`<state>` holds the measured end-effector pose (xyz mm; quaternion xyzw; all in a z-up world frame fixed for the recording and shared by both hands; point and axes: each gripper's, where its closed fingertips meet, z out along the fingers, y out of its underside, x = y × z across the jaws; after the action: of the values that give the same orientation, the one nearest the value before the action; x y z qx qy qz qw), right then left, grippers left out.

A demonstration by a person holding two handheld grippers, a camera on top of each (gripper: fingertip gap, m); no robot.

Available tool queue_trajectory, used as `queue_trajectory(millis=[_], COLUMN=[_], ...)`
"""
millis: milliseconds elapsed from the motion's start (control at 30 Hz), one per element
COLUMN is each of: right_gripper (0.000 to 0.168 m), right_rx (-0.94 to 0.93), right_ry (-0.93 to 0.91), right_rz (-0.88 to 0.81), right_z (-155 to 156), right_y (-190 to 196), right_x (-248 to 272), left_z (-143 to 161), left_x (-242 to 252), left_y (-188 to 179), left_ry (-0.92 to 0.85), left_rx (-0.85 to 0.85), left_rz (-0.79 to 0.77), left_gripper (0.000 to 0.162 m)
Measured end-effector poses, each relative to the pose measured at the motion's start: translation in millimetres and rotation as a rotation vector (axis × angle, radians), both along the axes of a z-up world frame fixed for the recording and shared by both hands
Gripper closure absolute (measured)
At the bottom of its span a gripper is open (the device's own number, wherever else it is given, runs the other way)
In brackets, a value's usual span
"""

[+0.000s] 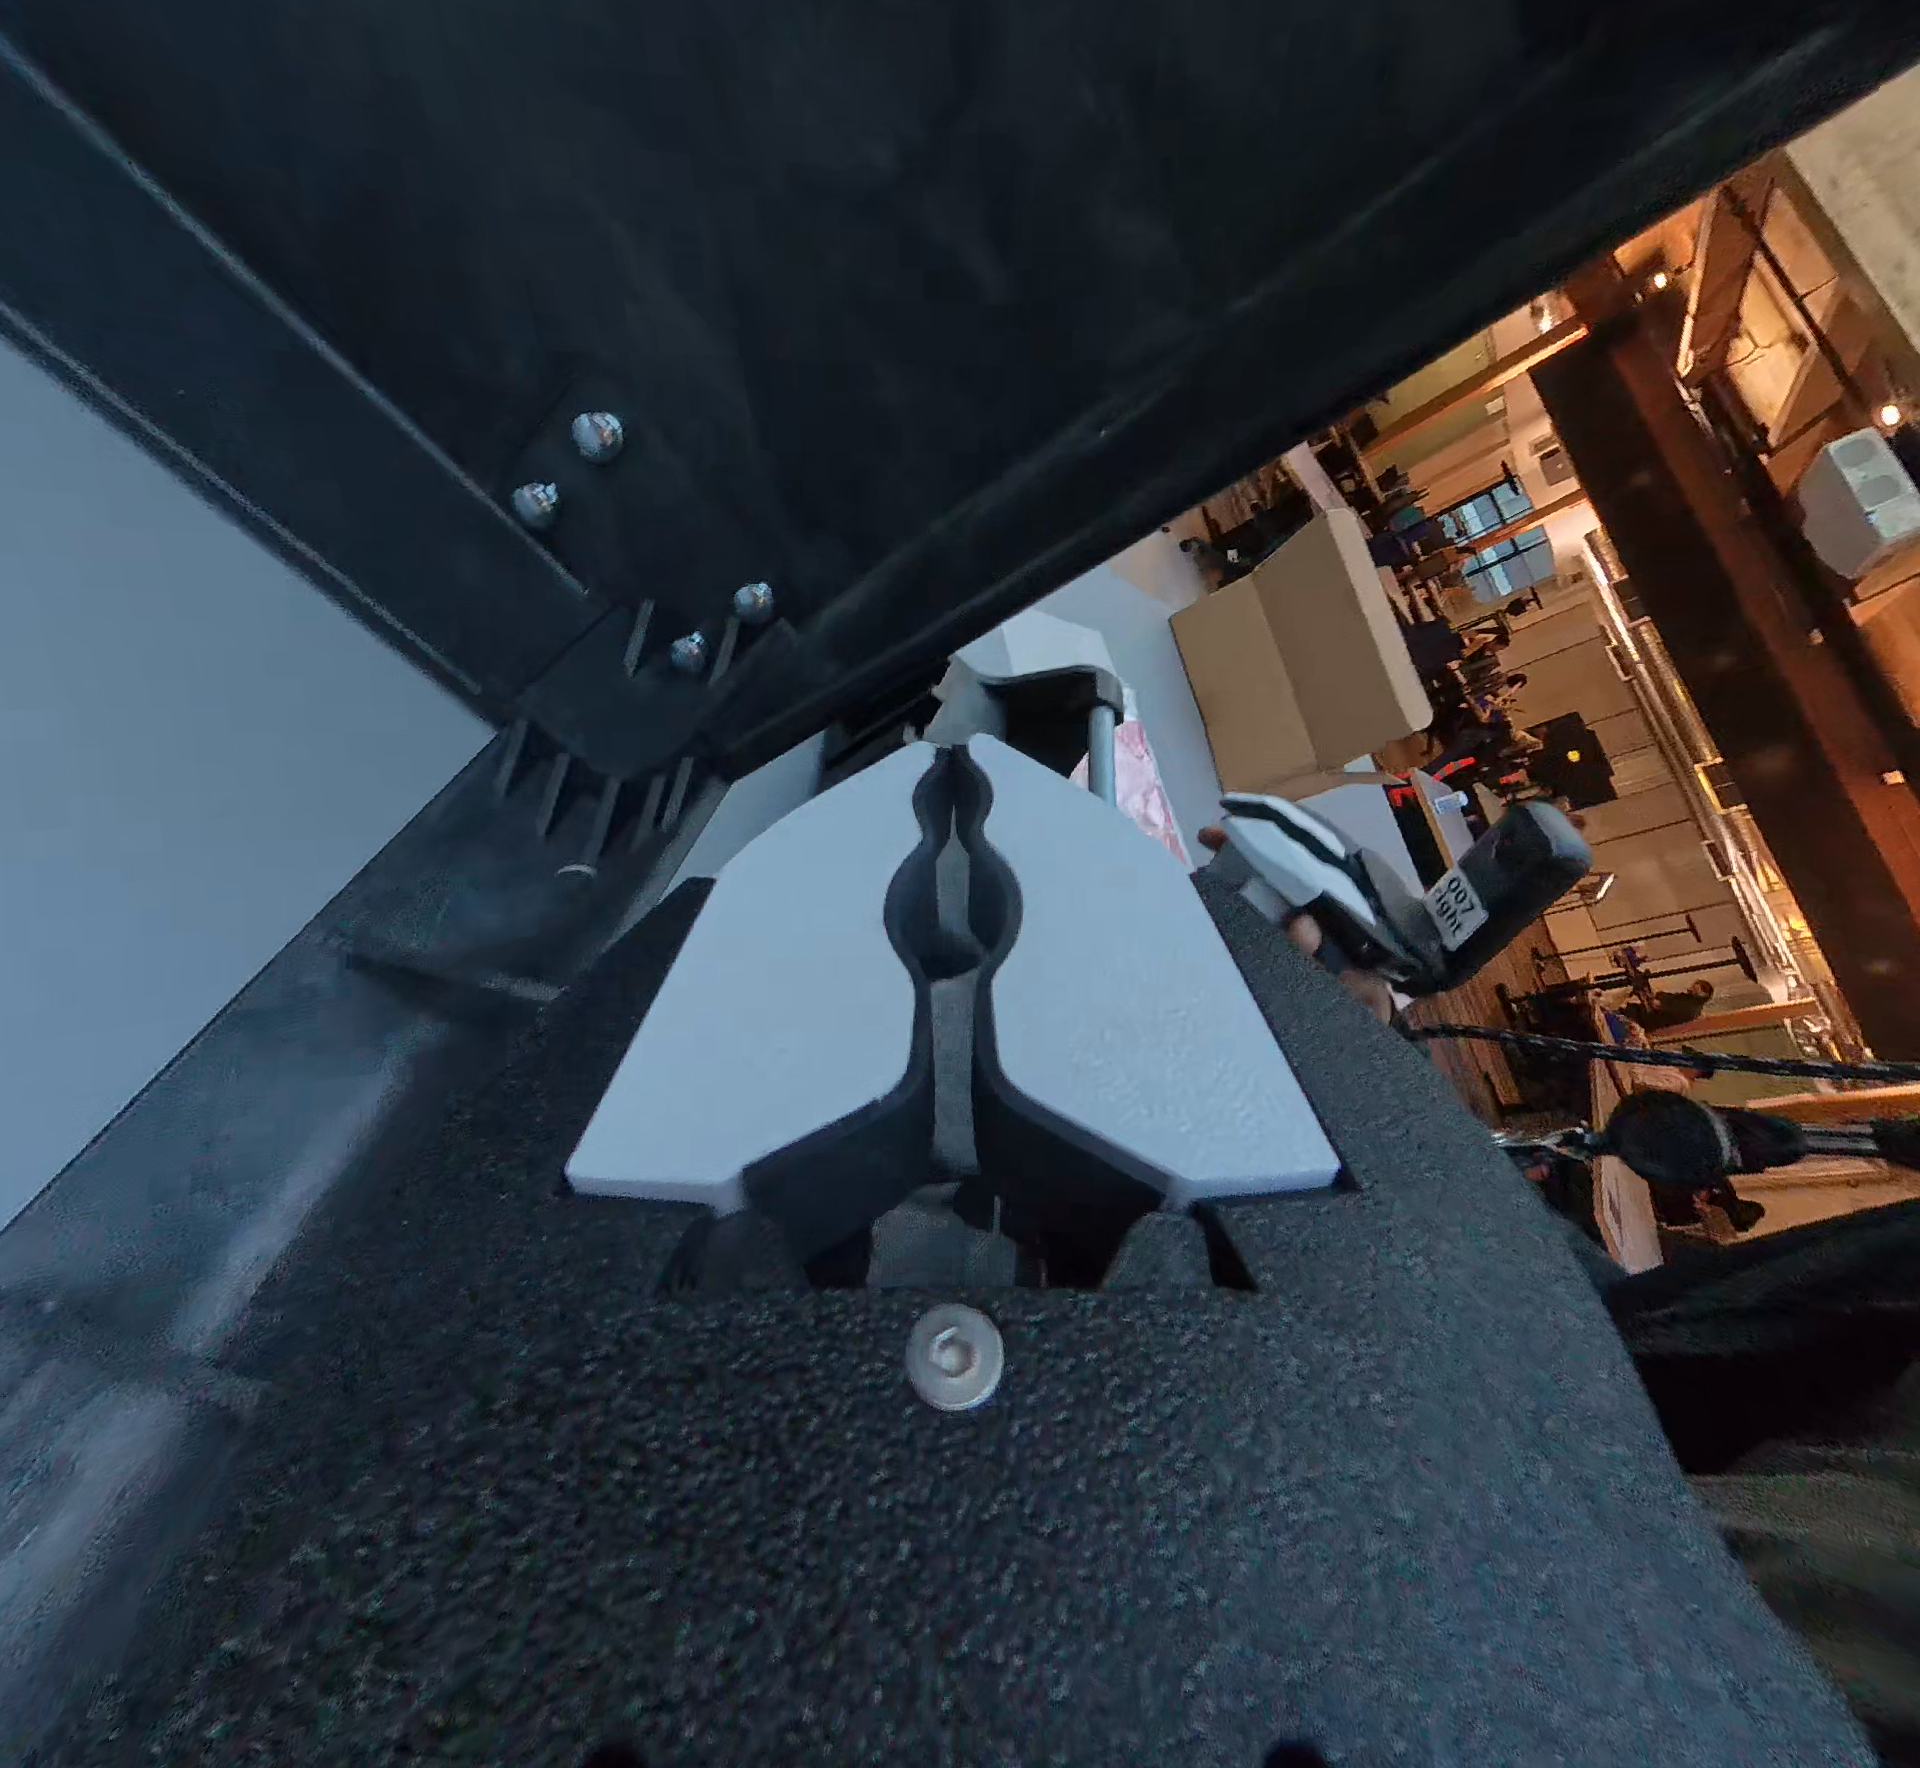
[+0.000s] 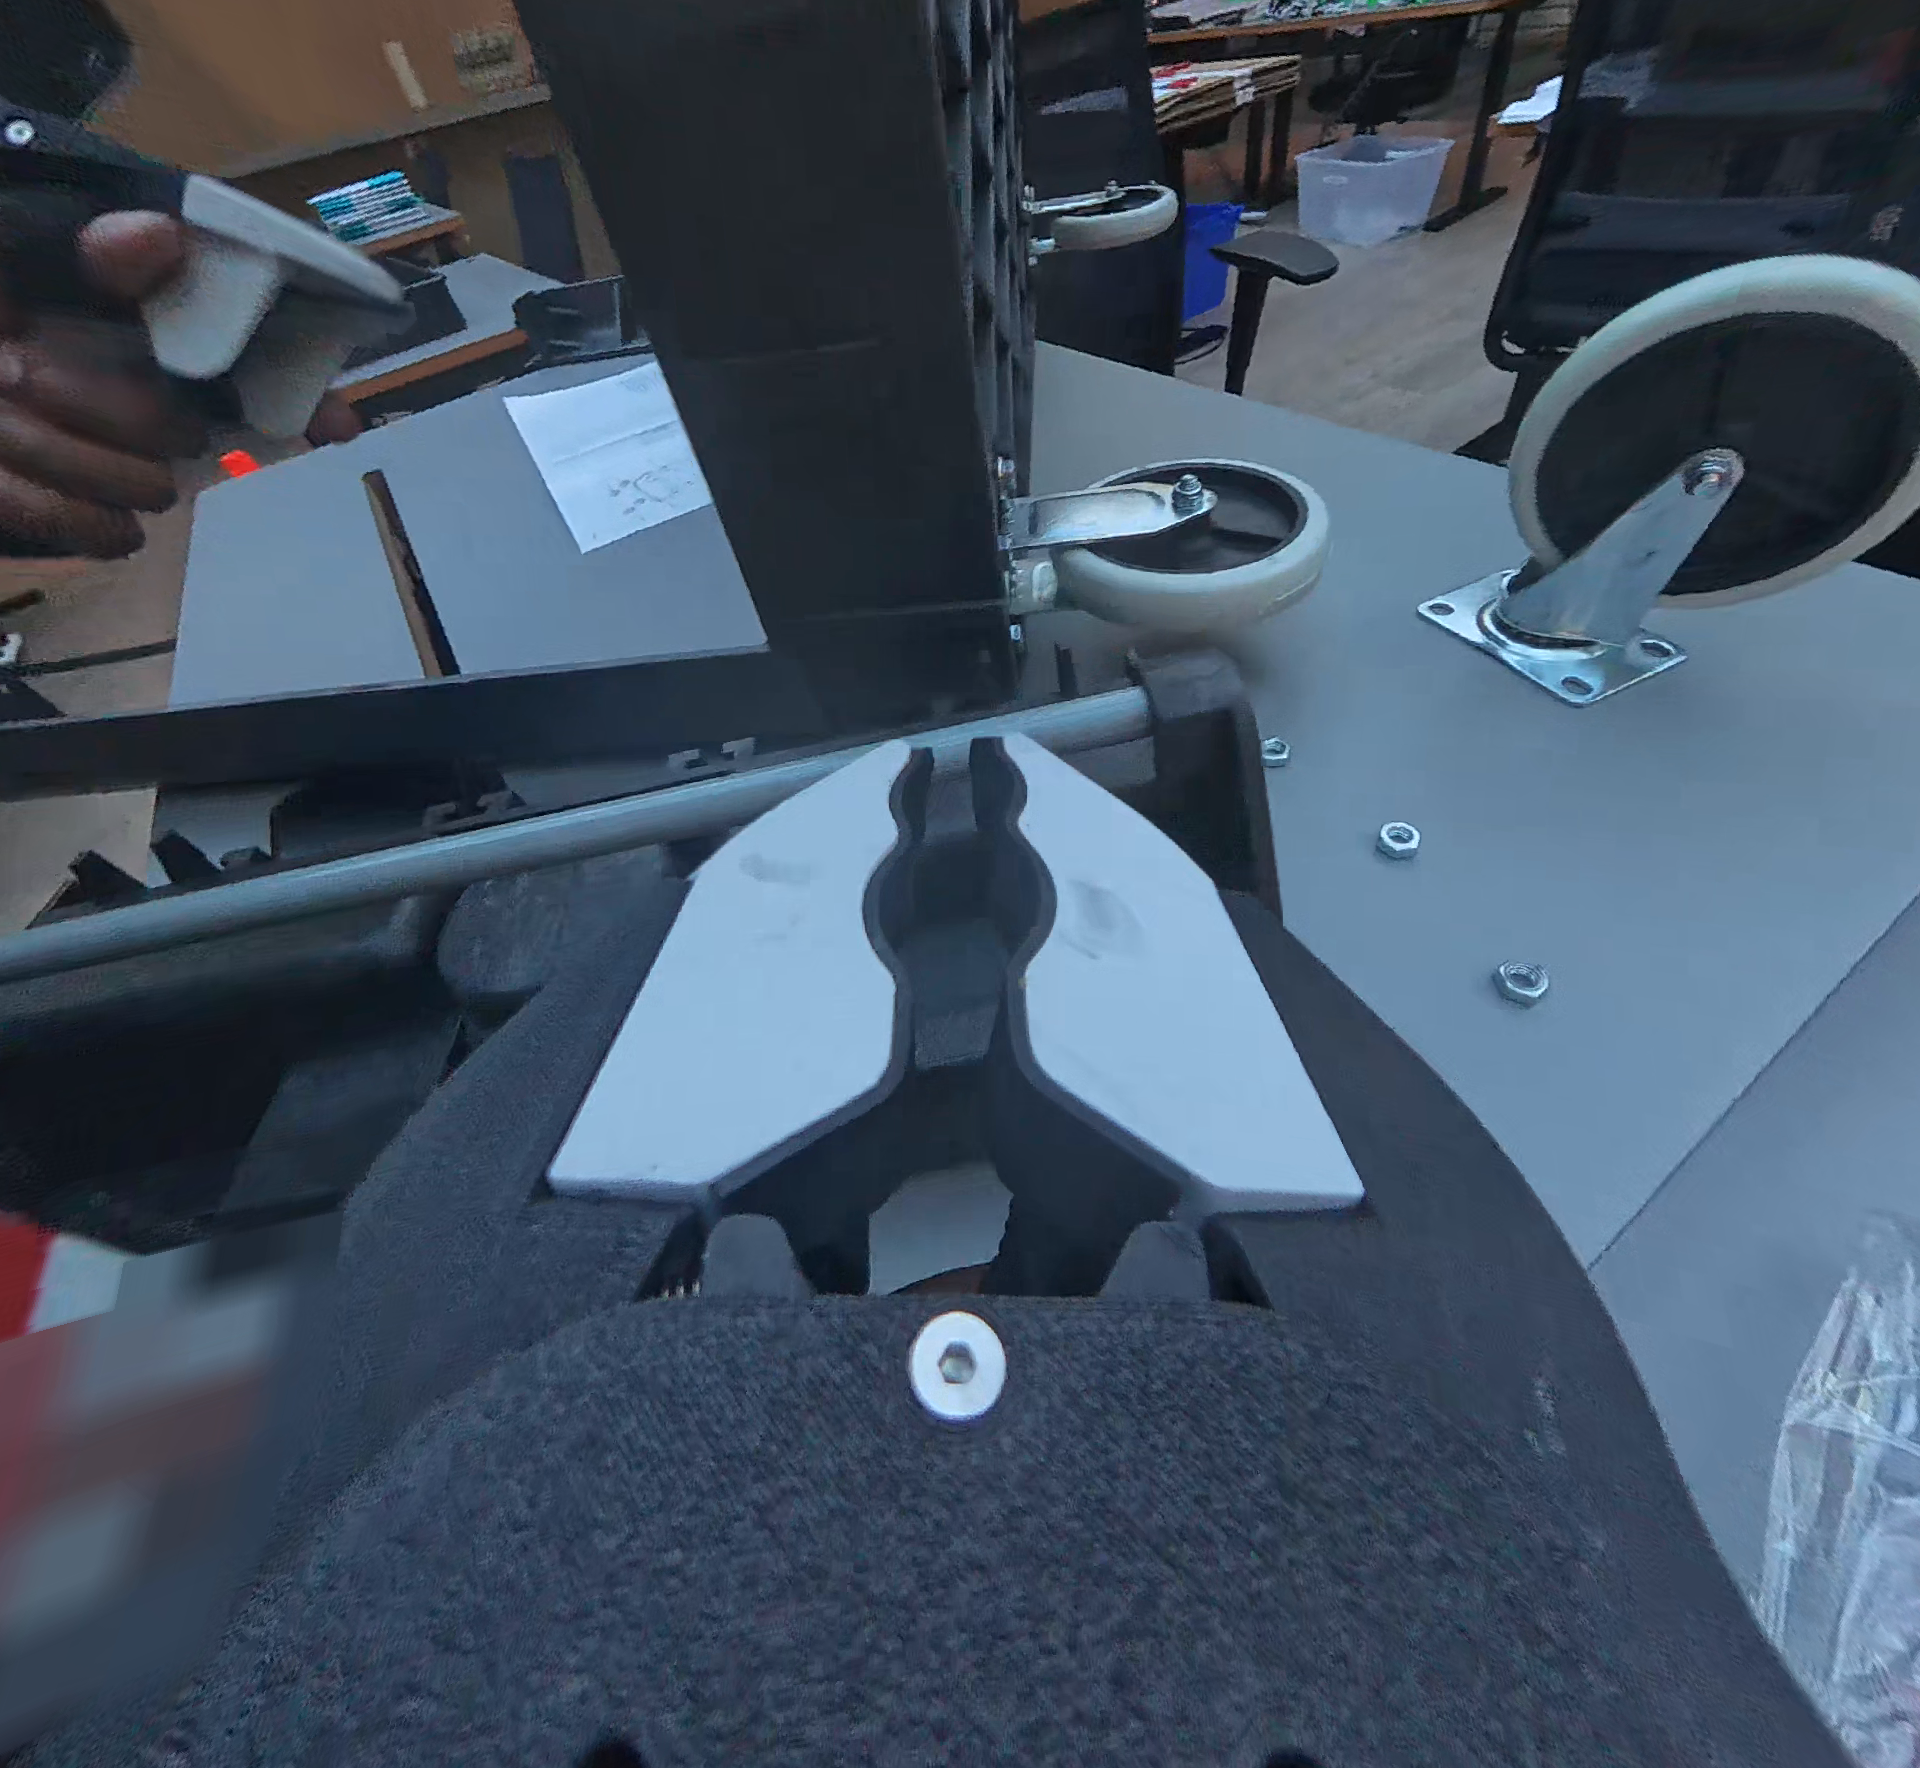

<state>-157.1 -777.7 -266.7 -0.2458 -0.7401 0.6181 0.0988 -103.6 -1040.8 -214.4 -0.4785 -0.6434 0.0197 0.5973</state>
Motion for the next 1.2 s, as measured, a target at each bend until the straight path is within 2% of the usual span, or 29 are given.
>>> queue_trajectory(millis=[167,600,967,1200], right_gripper=[0.156,0.156,0.156,0.155], right_rx=[-0.030,-0.059,-0.043,0.032], right_ry=[0.010,0.038,0.030,0.084], right_rz=[0.063,0.148,0.129,0.133], right_z=[3,9,8,32], right_y=[-6,-17,-17,-23], right_x=[13,14,13,27], left_z=[15,20,4,-5], left_x=[-19,-26,-39,-35], left_y=[7,14,13,13], left_ry=[0.036,0.046,0.035,0.063], left_rx=[0.014,-0.023,-0.027,-0.025], left_rz=[0.031,0.028,0.000,-0.044], left_gripper=[0.162,0.162,0.162,0.162])
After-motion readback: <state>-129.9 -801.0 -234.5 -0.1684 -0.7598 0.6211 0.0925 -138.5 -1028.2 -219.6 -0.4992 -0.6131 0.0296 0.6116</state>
